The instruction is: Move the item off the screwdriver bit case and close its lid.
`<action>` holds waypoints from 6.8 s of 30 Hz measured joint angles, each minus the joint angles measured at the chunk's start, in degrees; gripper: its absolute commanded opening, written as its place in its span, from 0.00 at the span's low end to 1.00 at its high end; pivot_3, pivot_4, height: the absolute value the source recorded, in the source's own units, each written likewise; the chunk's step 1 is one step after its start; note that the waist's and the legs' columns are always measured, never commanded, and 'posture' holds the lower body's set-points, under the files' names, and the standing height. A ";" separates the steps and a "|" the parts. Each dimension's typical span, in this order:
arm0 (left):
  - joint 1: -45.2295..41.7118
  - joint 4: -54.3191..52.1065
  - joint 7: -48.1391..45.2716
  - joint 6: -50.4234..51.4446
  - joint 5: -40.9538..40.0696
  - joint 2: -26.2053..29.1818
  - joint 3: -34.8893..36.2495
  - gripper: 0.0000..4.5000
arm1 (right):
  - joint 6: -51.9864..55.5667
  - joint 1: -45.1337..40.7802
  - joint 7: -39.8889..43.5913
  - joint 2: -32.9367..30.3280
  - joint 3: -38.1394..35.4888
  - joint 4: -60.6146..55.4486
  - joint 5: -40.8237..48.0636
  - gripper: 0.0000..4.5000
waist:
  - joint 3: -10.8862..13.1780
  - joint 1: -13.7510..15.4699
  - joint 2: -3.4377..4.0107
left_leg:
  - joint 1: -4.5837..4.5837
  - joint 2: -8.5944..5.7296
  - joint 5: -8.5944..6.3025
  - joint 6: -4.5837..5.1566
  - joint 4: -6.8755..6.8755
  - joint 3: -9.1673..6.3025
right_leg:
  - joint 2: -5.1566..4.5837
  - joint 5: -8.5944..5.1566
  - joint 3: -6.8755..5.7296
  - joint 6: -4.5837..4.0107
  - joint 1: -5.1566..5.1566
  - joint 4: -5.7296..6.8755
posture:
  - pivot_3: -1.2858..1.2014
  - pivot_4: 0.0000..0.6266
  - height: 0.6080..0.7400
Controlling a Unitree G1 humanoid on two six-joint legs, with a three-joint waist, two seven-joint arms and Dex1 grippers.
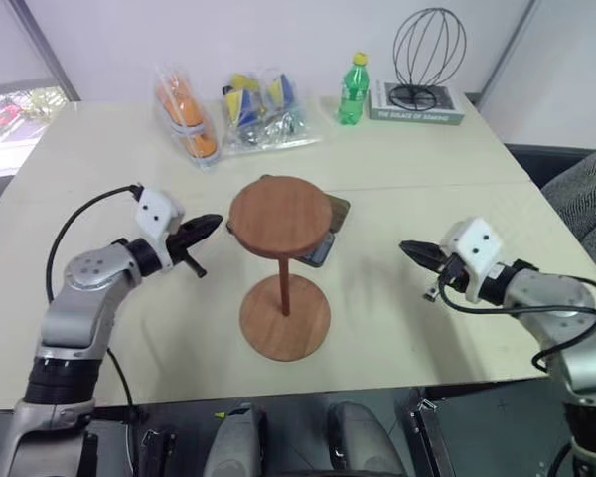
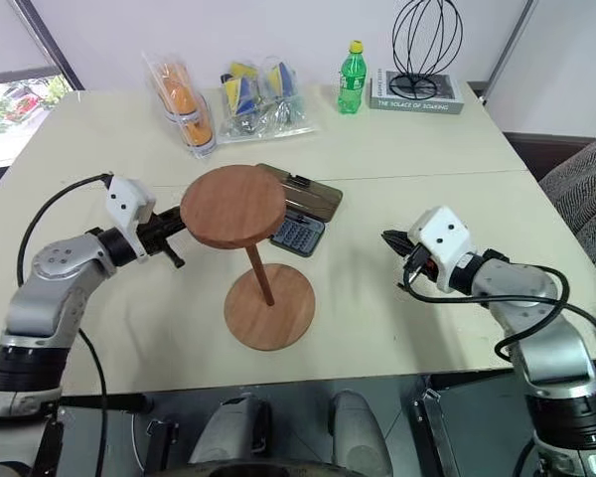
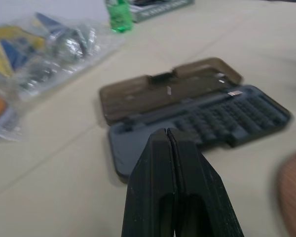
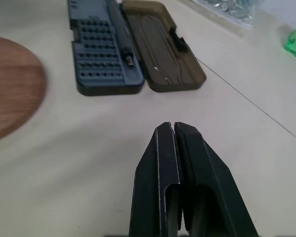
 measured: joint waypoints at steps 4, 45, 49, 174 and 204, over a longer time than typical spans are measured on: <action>0.59 -2.28 -0.89 1.86 -1.42 0.50 0.05 0.00 | 2.86 -1.46 0.38 -0.60 -0.25 -1.45 2.19 0.02 | 0.02 -0.05 -0.02 | -0.03 -0.01 0.00 0.00 0.01 0.01 | -0.02 0.00 0.01 0.01 -0.02 -0.01 | 0.52 0.24 1.00; -1.14 -3.11 -1.34 5.04 -1.42 -3.42 -3.18 0.00 | 11.46 2.22 -0.77 0.04 1.88 -11.00 9.05 0.98 | 0.03 -0.08 -0.04 | -0.03 -0.01 0.00 0.00 0.02 -0.03 | 0.01 0.03 0.00 0.06 -0.02 -0.02 | 0.52 0.24 1.00; -2.64 -1.44 -1.51 4.90 -1.30 -4.09 -4.29 0.00 | 12.03 0.53 -1.44 1.14 5.27 -11.94 9.42 0.98 | 0.03 -0.08 -0.04 | -0.04 -0.01 0.00 0.00 0.03 -0.03 | 0.01 0.03 0.00 0.06 -0.02 -0.02 | 0.52 0.24 1.00; -3.05 2.80 2.63 -0.20 5.10 -10.33 -6.39 0.00 | 11.23 -21.16 -52.17 15.46 -24.97 28.65 2.72 0.99 | 0.11 -0.23 0.10 | -0.10 -0.01 -0.01 0.02 -0.11 0.16 | -0.03 0.14 0.13 0.25 -0.16 -0.07 | 0.52 0.24 1.00; -3.11 3.41 4.06 -1.65 5.43 -9.69 -4.41 0.00 | 17.57 -42.65 -25.29 18.19 5.32 40.48 0.94 0.99 | 0.14 -0.61 0.17 | -0.09 0.06 -0.02 0.04 -0.33 0.13 | 0.12 0.16 0.11 0.27 -0.29 -0.08 | 0.52 0.24 1.00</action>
